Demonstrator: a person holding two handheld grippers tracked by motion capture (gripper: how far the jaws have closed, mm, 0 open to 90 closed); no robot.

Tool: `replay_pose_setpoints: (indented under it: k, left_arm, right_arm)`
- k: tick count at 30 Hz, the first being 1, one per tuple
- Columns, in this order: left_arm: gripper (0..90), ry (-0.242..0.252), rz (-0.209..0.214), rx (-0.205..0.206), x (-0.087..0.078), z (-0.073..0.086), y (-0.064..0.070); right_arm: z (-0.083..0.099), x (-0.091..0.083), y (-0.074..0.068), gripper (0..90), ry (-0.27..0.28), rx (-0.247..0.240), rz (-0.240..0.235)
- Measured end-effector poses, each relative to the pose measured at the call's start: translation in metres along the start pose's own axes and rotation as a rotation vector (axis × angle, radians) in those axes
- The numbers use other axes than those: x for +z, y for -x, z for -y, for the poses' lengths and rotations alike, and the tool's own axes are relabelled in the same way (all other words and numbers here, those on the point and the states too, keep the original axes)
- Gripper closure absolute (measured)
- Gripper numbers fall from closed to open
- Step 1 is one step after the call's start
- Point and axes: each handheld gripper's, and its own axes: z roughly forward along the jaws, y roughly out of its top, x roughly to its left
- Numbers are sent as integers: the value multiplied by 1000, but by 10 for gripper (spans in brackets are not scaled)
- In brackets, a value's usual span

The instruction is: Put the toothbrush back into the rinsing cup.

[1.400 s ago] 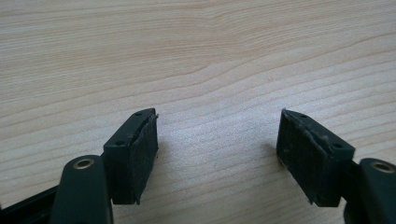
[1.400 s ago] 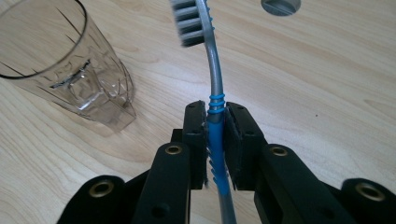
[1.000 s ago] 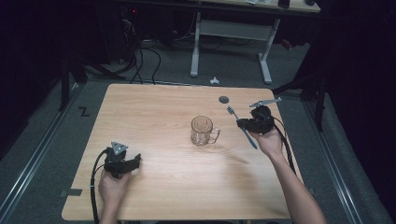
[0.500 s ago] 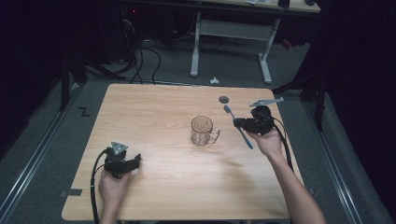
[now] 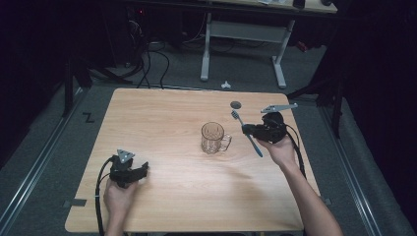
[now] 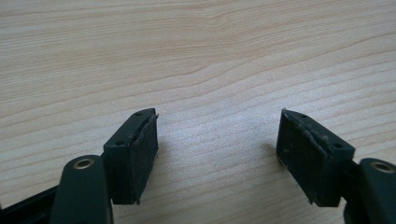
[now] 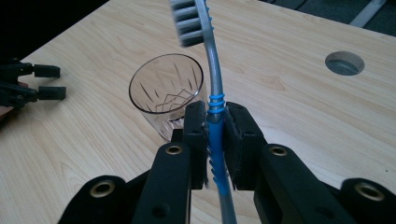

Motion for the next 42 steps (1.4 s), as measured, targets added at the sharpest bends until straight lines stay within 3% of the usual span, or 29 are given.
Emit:
replay_pose_setpoints:
  k: [14,26,42]
  left_arm:
    - [298,0,0,0,0,0,0]
    - [298,0,0,0,0,0,0]
    - [298,0,1,-1,0,0,0]
  right_arm:
    - [-6,-1,-9,797,39,-34,-25]
    - [-17,0,-14,796,31,-49,-51]
    - [-27,13,-19,796,103,-56,-82]
